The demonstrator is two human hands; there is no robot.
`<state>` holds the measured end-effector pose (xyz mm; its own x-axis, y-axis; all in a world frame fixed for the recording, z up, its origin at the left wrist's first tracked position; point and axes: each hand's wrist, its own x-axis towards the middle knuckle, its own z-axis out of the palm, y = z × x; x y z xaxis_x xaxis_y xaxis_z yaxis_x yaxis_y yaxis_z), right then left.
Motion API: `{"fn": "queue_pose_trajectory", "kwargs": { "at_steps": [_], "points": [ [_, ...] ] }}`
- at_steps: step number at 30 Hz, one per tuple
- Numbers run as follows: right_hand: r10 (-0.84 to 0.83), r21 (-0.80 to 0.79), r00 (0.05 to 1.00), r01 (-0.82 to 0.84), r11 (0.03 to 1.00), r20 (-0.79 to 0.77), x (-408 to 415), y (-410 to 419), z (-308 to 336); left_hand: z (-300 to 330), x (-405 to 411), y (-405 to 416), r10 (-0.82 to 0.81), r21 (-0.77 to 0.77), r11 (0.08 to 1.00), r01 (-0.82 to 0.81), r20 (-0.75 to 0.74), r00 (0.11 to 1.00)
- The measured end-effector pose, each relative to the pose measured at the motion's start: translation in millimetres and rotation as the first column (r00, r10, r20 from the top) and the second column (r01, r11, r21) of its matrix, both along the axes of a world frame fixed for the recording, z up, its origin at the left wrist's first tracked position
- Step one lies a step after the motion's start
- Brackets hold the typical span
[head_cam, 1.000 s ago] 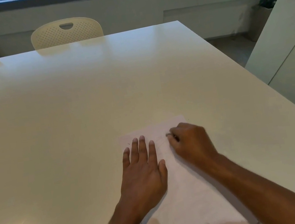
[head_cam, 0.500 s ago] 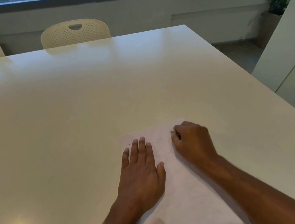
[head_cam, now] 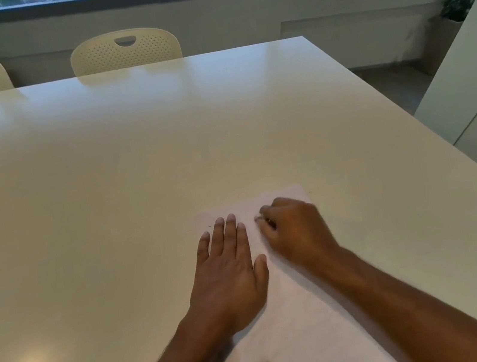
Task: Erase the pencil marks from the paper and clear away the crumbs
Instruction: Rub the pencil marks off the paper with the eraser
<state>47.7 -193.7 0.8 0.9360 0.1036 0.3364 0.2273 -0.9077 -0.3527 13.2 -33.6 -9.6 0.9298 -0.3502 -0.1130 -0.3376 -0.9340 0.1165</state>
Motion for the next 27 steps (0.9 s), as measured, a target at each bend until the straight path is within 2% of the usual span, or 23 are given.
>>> {"fn": "queue_pose_trajectory", "kwargs": {
  "at_steps": [2,4,8,9,13,15,17,18,22,23,25,27],
  "points": [
    [-0.164,-0.001,0.986,0.164,0.987,0.026,18,-19,4,1,-1,-1,0.001,-0.005,1.000,-0.001,-0.016,1.000],
    [-0.217,0.007,0.975,0.217,0.976,0.045,20,-21,7,0,-1,0,0.004,-0.007,1.000,-0.004,-0.013,1.000],
    [0.051,-0.005,0.998,-0.051,0.999,-0.032,-6,9,2,-1,0,1,-0.001,-0.005,1.000,0.001,-0.001,1.000],
    [0.046,-0.015,0.998,-0.046,0.999,-0.043,-2,4,4,-1,0,1,0.000,-0.003,1.000,0.000,-0.004,1.000],
    [-0.195,-0.053,0.980,0.197,0.979,0.041,24,-21,8,1,-1,0,-0.001,0.006,1.000,0.001,-0.028,1.000],
    [-0.112,-0.065,0.992,0.116,0.991,0.055,14,-5,6,2,0,0,-0.001,0.006,1.000,0.001,-0.021,1.000],
    [0.034,-0.051,0.999,-0.034,0.998,-0.009,-3,9,1,2,0,0,0.000,0.006,1.000,0.000,-0.019,1.000],
    [0.056,-0.048,0.998,-0.057,0.997,-0.026,-3,6,2,2,0,0,-0.001,0.007,1.000,0.001,-0.021,1.000],
    [-0.210,-0.077,0.978,0.210,0.975,0.010,23,-31,11,1,0,0,-0.004,0.001,1.000,0.004,-0.040,0.999],
    [-0.228,-0.078,0.973,0.230,0.970,0.025,22,-31,13,1,0,1,-0.005,0.001,1.000,0.005,-0.038,0.999],
    [-0.137,-0.085,0.990,0.141,0.986,0.044,9,-15,11,1,0,1,-0.006,0.007,1.000,0.007,-0.025,1.000],
    [0.006,-0.071,1.000,-0.006,0.997,-0.009,-11,2,8,3,0,0,-0.005,0.004,1.000,0.005,-0.019,1.000]
  ]
}}
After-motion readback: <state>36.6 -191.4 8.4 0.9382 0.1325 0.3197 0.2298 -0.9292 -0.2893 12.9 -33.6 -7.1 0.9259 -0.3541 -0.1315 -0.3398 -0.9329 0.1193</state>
